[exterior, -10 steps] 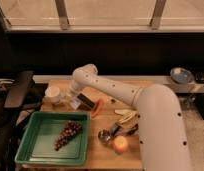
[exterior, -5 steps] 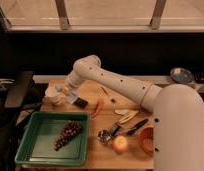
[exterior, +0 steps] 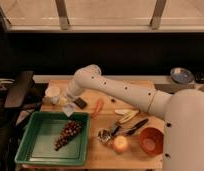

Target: Wipe tray with towel

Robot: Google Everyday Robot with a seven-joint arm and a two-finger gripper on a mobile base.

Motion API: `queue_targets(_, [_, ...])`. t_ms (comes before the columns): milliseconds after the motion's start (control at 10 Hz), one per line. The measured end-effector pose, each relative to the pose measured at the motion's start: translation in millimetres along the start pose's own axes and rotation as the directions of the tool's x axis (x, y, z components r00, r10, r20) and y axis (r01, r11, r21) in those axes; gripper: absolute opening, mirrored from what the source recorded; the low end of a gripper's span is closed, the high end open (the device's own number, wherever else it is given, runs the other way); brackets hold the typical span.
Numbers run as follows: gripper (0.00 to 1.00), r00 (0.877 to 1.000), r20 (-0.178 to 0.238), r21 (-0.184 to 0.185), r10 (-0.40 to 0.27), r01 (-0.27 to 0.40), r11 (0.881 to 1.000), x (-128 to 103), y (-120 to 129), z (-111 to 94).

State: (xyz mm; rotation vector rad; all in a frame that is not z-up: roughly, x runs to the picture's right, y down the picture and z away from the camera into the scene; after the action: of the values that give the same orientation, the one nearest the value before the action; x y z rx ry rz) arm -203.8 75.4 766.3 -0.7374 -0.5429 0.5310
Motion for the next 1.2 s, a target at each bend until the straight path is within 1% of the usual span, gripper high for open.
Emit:
queue_targets(700, [0.00,1.000,-0.001,-0.006,0.000,0.000,1.000,0,1,1])
queue_targets(800, [0.00,1.000,-0.006,-0.014,-0.015,0.015,1.000,0,3,3])
queue_targets(900, [0.00,0.999,-0.010,-0.021,-0.033,0.033,0.999,-3,9,6])
queue_targets(1000, [0.00,0.998,-0.018,-0.030,-0.066,0.065,0.997,-7,21,13])
queue_targets(1100, [0.00,0.995,-0.025,-0.040,-0.097,0.096,0.995,-11,36,20])
queue_targets(1200, [0.00,0.989,-0.035,-0.061,-0.147,0.144,0.988,-17,60,33])
